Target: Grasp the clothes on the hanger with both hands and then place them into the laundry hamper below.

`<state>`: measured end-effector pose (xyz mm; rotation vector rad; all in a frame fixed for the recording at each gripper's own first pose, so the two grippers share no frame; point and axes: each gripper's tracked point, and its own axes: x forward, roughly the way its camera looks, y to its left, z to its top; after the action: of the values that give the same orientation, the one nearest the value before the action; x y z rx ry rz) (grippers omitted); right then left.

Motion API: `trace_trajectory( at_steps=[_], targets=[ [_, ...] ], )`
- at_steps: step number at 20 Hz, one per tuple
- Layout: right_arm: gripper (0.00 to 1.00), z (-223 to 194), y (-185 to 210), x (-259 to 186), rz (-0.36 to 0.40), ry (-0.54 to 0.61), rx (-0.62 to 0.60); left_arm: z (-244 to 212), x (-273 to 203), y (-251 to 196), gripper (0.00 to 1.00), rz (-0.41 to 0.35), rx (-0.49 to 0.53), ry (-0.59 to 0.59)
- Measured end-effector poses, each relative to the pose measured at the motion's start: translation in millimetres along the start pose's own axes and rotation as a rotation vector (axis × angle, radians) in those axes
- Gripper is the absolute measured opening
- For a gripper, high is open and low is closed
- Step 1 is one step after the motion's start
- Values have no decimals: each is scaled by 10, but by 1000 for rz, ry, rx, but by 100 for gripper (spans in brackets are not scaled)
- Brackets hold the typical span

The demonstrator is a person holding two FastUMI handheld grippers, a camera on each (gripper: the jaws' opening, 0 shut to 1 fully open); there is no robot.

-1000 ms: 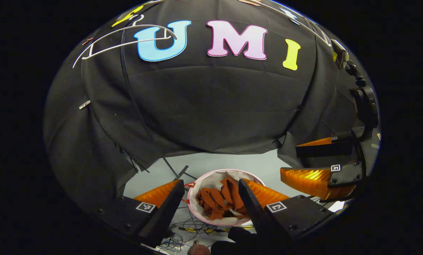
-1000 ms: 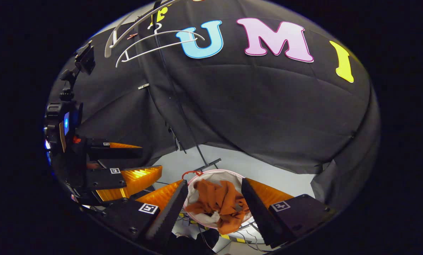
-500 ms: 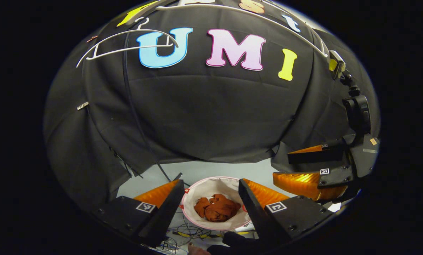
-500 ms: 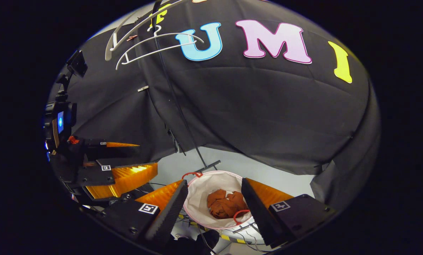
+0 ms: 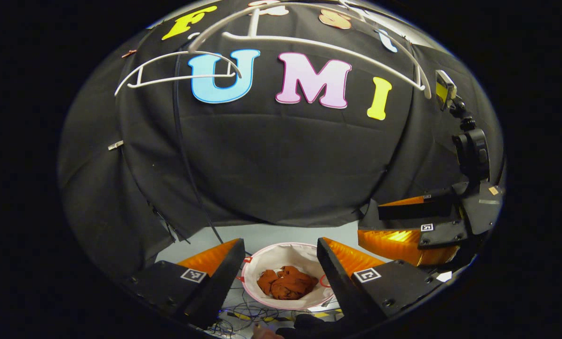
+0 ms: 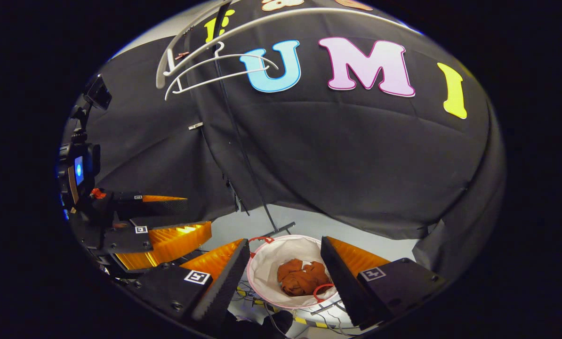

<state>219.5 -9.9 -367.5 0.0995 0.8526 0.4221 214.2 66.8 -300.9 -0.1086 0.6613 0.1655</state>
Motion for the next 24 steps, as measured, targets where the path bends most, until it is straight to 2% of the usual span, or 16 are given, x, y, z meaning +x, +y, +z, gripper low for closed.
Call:
trace_trajectory(
  at_steps=[6,14,17,24],
  targets=[
    [99,83,479,-577,-21,-96,-12,180,-792,106,97,-11,34,-140],
    [99,214,1265,-1796,-95,-324,-25,301,-2199,128,97,-60,107,-336],
    [99,217,1472,-2224,-131,-412,-10,253,-2655,96,97,-95,113,-382],
    [100,99,1800,-3010,-200,-500,-33,131,-3357,8,97,-133,100,-436]
  ],
)
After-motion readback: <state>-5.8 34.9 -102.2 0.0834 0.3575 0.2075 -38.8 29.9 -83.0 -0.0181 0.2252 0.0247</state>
